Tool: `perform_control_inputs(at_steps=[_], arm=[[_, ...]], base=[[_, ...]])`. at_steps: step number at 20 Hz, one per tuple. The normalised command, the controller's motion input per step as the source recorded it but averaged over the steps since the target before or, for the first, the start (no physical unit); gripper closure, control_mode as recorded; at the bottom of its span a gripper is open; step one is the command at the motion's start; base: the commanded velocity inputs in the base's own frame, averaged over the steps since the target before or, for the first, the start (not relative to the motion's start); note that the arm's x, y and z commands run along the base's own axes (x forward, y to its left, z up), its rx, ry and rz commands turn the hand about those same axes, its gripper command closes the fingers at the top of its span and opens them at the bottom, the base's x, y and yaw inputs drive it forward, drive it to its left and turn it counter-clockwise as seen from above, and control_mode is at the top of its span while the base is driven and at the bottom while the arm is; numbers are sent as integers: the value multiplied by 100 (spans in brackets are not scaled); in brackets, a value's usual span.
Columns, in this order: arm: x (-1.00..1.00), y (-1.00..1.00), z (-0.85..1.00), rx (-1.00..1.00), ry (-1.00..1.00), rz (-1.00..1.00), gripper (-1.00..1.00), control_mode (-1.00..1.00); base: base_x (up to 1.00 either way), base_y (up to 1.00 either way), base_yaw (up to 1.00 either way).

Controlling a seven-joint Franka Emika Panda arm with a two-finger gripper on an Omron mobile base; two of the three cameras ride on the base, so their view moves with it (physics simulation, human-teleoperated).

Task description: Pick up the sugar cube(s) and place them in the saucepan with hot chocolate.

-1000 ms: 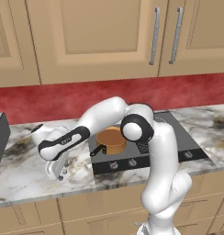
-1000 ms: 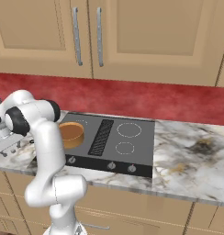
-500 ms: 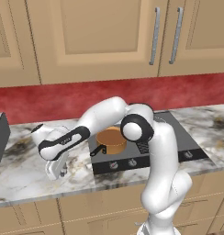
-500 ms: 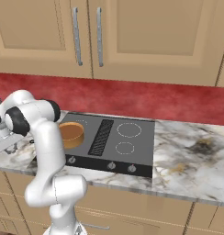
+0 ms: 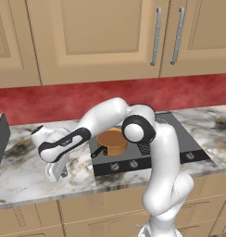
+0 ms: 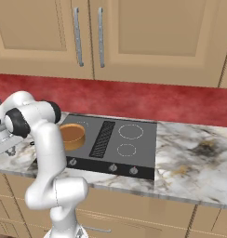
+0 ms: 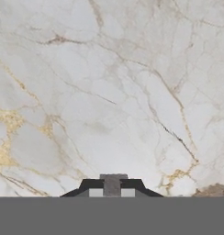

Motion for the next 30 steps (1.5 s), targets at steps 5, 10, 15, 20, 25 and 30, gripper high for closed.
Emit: perform_control_inputs(at_steps=[5,10,15,20,25,30], arm=[[-13,0,0,0,-2,0,100,-100],[-32,-5,16,0,-12,-5,100,-100],[-25,-17,41,0,-19,-12,100,-100],[-1,-26,54,0,-20,-16,100,-100],[0,-45,38,0,-18,-22,100,-100],[0,-45,36,0,-28,-25,100,-100]], base=[[0,0,0],[0,0,0],[0,0,0],[0,0,0],[0,0,0],[0,0,0]])
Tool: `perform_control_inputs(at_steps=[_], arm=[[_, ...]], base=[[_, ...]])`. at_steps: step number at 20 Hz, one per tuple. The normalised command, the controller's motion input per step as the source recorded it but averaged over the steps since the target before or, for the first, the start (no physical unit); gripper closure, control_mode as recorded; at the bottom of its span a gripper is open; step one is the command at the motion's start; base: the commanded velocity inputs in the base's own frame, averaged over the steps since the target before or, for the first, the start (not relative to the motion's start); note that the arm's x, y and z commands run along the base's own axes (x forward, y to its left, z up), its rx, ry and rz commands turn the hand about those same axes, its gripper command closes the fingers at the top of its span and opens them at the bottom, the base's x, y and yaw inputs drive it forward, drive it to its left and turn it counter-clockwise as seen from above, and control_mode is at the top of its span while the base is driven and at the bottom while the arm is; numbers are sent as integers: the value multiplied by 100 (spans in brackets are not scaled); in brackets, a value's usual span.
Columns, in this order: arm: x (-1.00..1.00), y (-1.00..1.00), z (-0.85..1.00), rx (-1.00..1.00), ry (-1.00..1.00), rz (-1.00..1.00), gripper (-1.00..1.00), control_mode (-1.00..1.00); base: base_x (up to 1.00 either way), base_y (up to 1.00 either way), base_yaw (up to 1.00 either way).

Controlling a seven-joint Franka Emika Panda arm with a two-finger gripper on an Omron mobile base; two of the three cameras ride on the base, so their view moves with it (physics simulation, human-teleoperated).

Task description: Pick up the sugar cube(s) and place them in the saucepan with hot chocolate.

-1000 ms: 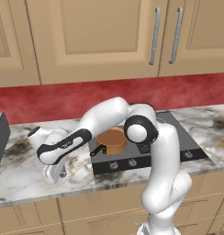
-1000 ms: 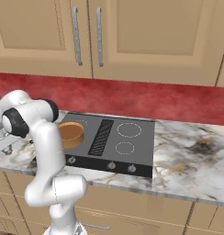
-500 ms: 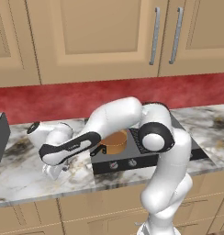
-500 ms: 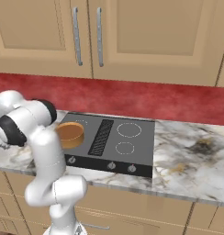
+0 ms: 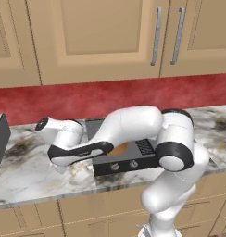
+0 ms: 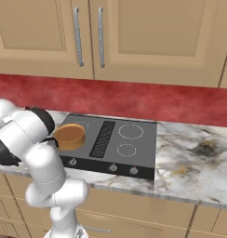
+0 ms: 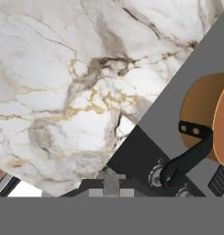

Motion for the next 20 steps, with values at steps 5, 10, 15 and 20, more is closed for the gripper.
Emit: perform_control_inputs(at_steps=[5,10,15,20], arm=[[0,-41,49,3,-30,-24,100,-100],[0,-40,59,12,-31,-23,100,-100],[0,-41,65,28,-28,-14,100,-100],[4,-68,17,31,-2,-13,100,-100]], base=[[0,0,0],[0,0,0],[0,0,0],[0,0,0]])
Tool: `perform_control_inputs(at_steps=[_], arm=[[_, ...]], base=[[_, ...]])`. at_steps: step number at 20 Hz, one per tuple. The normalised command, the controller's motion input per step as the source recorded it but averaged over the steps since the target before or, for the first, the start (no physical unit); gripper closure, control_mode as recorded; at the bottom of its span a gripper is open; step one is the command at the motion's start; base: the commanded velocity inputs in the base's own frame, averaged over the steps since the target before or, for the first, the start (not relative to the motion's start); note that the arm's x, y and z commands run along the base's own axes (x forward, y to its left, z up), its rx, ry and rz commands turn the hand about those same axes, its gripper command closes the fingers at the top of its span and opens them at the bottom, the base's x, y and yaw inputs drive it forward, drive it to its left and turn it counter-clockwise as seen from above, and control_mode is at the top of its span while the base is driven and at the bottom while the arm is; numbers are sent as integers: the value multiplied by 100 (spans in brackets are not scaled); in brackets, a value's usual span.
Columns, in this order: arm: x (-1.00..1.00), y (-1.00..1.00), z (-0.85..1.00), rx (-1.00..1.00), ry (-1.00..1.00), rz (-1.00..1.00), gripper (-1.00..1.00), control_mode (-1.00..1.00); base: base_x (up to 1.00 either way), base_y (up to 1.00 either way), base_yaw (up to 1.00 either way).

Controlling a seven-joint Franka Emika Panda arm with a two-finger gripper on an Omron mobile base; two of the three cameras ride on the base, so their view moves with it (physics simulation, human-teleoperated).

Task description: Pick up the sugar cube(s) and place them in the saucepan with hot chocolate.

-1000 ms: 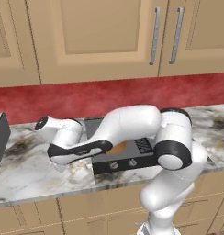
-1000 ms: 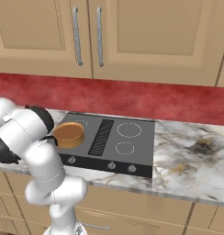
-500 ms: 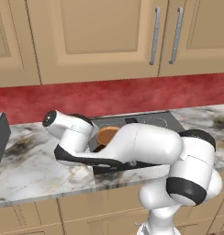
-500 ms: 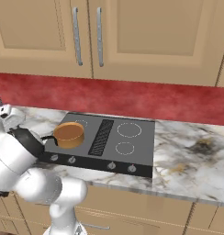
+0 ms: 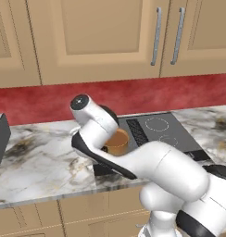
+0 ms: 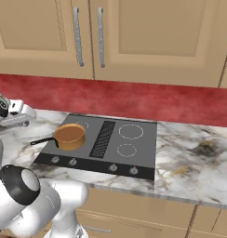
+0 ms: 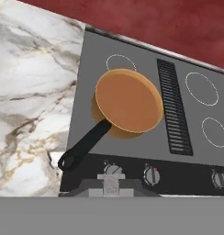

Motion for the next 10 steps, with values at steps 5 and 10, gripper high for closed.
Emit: perform_control_inputs(at_steps=[5,10], arm=[[25,-76,3,28,8,-12,100,-100],[34,-53,0,11,16,-13,100,-100]], base=[[0,0,0],[0,0,0]])
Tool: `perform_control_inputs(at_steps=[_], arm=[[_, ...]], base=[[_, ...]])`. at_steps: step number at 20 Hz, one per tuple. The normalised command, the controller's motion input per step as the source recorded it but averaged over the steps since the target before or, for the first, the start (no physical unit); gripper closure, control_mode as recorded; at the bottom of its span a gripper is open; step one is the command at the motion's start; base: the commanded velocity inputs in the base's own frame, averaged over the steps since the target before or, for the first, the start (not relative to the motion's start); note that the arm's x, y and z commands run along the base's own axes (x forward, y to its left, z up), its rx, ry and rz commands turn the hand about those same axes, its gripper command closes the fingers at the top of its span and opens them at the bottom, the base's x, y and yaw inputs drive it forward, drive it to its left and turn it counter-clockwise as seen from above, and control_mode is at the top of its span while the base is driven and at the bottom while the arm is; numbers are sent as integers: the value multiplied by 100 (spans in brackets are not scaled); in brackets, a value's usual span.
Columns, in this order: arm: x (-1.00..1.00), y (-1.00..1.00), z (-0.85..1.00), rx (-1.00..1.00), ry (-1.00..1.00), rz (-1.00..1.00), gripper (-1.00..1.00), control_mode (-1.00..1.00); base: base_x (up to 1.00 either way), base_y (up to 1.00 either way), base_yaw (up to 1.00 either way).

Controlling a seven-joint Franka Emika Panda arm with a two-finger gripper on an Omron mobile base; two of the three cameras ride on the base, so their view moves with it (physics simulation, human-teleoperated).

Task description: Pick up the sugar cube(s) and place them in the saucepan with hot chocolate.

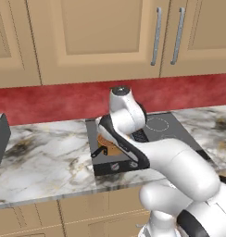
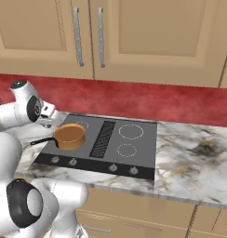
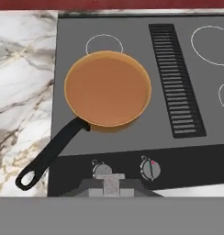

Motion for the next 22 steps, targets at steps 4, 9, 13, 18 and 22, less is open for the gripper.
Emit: perform_control_inputs(at_steps=[4,9,13,18,22], arm=[[47,-18,-6,0,17,-4,100,-100],[47,0,-2,0,24,0,100,-100],[25,0,-1,0,8,0,100,-100],[19,-2,-19,0,0,0,100,-100],[20,-4,-22,0,0,0,100,-100]], base=[[0,0,0],[0,0,0],[0,0,0],[0,0,0],[0,0,0]])
